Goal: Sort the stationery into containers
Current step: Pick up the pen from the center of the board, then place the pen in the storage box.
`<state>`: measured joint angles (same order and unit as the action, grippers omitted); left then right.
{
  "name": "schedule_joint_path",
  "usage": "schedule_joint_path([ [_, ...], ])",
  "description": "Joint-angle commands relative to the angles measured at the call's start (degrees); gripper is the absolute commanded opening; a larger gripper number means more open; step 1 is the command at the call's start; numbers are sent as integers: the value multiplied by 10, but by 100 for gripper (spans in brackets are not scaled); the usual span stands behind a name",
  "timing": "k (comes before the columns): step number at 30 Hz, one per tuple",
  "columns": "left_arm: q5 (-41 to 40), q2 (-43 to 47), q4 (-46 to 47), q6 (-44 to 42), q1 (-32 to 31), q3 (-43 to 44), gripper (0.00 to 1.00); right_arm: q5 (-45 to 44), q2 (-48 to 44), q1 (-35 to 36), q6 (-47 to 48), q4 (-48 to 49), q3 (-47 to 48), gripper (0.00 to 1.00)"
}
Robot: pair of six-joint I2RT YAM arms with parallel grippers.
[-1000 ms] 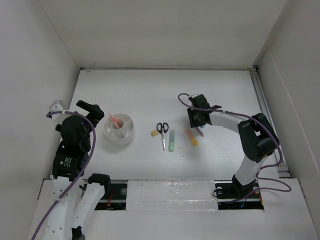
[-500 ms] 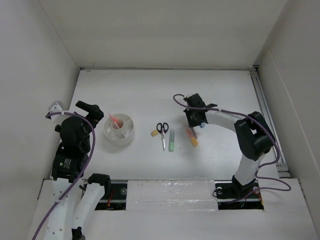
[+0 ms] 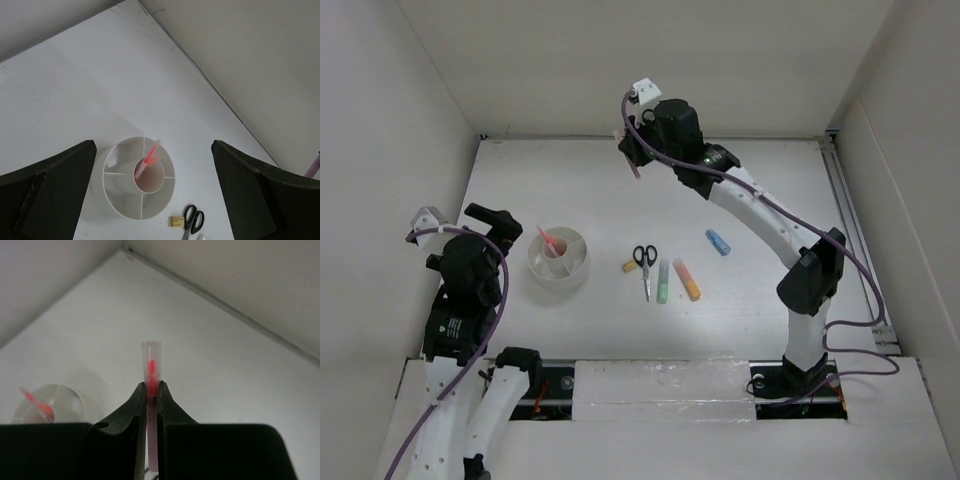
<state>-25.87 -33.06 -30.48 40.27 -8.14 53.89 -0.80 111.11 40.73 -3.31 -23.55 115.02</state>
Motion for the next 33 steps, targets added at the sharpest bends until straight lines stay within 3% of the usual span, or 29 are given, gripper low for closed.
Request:
schedule_joint_path([
  [1,-46,17,-5,28,2,1,100,118,5,15,28,107,-55,0],
  [2,-52,17,-5,28,2,1,100,159,-11,15,28,177,-105,0],
  [3,-52,24,-5,33,2,1,100,254,-43,15,3,330,-198,0],
  [7,-52,24,-5,33,2,-5,100,393,-59,15,-89,652,-313,0],
  [11,-52,24,-5,33,8,-5,100,430,-21,39,-155,786,-328,0],
  [19,-24,12,10,17,13,-5,100,448,34,63,-193,842,-280,0],
  [25,-13,7,17,7,13,-10,100,483,127,80,-286,950,-217,0],
  [33,-23,13,9,12,13,-10,100,455,185,91,-286,955,-162,0],
])
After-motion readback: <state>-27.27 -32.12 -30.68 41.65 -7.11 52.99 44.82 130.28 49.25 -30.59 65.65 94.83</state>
